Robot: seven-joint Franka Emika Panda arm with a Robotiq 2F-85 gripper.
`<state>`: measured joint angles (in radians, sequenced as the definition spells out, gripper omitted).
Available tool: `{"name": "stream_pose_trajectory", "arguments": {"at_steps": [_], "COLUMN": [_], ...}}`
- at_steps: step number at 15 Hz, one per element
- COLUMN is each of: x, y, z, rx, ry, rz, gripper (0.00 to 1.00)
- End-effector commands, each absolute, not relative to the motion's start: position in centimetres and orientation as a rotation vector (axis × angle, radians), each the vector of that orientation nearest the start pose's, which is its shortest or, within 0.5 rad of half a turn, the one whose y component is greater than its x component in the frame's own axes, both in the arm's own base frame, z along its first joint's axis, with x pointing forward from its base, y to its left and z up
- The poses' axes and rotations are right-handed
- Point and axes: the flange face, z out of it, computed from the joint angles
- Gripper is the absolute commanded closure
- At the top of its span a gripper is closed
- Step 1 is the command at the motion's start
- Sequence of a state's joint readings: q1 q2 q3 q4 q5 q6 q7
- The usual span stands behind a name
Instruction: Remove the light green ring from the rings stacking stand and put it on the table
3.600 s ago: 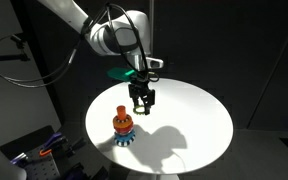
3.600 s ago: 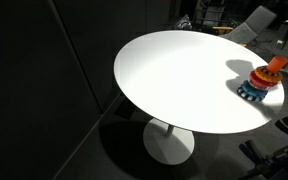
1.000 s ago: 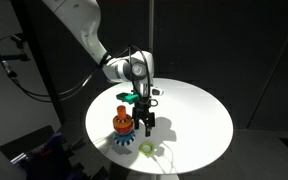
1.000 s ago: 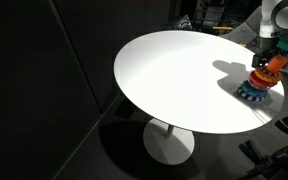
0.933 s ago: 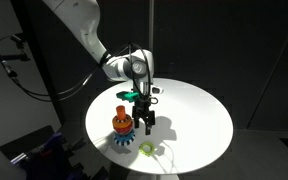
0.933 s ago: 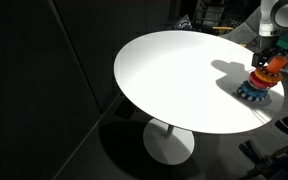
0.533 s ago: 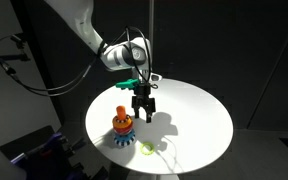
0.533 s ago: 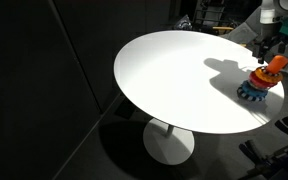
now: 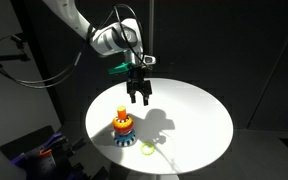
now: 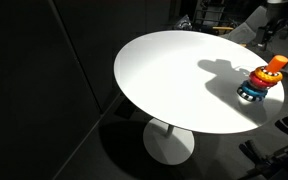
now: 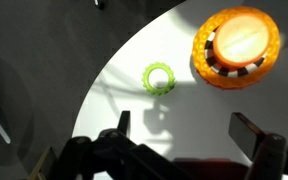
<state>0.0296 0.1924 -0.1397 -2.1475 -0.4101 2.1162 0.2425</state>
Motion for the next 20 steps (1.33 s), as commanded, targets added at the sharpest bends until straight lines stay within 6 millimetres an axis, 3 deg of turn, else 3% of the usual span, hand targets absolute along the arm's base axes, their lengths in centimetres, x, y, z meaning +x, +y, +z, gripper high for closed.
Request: {"name": "stream_pose_trajectory", "arguments": {"at_steps": [1,12,20], "x": [51.7,49.7,46.1], "y": [-7.1,-7.0,-3.8], "z": [33.0,37.4,41.6], "rx": [-3.439,-3.154,-3.103], "ry": [0.046,-0.195,-0.200], "rz": [0.269,0.217,0.317], "gripper": [0.00,0.00,0.00]}}
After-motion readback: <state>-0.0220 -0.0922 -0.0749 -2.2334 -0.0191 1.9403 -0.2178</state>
